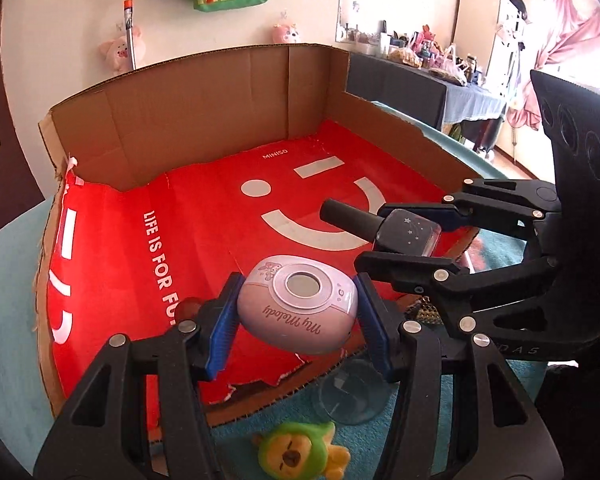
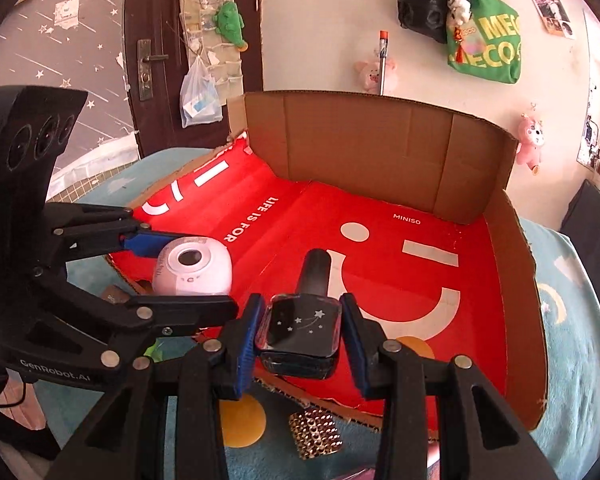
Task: Organize rigid objects
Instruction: 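Carry both held items into the box and open both tools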
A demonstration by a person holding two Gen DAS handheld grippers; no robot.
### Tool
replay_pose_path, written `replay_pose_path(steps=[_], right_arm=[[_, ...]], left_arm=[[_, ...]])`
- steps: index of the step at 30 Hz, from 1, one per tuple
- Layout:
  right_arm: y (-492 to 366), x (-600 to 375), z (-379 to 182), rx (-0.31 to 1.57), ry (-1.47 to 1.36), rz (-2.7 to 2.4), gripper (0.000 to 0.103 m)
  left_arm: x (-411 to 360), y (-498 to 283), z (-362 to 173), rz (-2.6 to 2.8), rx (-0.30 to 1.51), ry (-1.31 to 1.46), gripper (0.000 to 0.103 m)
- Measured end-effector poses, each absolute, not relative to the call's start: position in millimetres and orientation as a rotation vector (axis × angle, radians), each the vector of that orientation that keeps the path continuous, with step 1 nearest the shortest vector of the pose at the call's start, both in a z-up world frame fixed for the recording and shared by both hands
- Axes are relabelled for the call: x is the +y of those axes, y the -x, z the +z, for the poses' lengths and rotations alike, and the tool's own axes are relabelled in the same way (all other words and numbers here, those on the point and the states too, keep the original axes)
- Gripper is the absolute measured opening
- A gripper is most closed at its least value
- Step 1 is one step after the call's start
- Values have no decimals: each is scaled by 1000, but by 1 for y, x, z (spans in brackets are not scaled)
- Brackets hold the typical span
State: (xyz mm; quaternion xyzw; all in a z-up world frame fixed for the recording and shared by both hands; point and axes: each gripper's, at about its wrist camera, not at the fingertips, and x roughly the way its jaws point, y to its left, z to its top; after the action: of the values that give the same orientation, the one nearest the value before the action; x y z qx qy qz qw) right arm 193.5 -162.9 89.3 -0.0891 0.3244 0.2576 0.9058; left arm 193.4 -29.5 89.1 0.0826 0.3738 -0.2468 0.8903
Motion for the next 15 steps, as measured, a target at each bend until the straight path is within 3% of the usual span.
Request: replay_pose_path(steps=[15], right_arm=[[-233, -149, 60, 834, 318, 617, 38]], left_arm=[[-32, -230, 58, -560, 921, -176, 53]])
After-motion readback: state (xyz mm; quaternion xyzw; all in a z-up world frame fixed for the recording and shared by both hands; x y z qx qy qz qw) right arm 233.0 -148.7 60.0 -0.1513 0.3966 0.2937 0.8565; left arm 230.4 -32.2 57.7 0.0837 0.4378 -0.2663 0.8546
